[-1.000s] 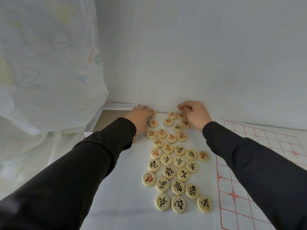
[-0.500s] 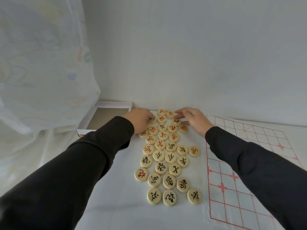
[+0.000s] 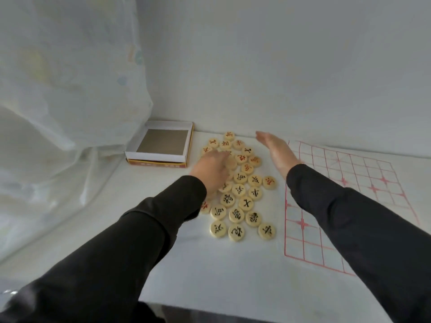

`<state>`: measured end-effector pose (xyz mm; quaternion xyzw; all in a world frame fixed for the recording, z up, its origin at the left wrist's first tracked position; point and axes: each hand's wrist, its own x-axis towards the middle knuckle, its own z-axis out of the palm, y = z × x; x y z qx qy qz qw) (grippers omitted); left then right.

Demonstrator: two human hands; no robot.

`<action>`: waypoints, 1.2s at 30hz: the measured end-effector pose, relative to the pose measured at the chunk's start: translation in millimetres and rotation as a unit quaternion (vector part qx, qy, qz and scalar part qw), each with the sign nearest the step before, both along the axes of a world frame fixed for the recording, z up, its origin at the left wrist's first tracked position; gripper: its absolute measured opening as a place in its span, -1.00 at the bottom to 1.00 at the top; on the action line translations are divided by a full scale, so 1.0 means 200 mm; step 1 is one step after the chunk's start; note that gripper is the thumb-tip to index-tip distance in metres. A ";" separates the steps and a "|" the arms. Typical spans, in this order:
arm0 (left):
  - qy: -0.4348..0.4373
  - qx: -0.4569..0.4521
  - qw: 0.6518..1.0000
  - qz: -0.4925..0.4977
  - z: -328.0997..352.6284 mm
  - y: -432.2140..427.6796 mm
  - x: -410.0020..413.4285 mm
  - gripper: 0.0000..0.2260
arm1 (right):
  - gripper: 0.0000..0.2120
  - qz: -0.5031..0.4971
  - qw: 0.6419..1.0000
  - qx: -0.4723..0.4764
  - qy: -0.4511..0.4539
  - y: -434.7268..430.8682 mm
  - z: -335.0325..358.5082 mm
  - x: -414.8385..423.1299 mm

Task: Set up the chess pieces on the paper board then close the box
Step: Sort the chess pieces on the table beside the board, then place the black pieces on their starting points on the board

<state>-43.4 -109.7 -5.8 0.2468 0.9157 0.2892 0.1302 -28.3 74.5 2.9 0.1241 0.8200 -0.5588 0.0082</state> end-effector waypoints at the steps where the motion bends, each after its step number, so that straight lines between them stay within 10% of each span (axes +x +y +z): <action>1: 0.019 -0.033 0.999 -0.031 -0.01 -0.01 0.08 -0.53 | -0.56 0.003 1.000 0.029 -0.001 0.00 -0.01 0.08; 10: 0.207 -0.226 0.947 -0.090 -0.21 0.06 0.48 -0.21 | -0.50 0.016 0.890 0.436 -0.134 0.07 -0.25 0.47; 21: 0.272 -0.244 0.922 -0.125 -0.15 0.17 0.32 -0.38 | -0.52 0.001 0.934 0.353 -0.062 0.12 -0.21 0.52; 36: 0.294 -0.279 0.886 -0.225 -0.15 0.45 0.29 -0.31 | -0.46 0.014 0.830 0.529 -0.178 0.34 -0.25 0.46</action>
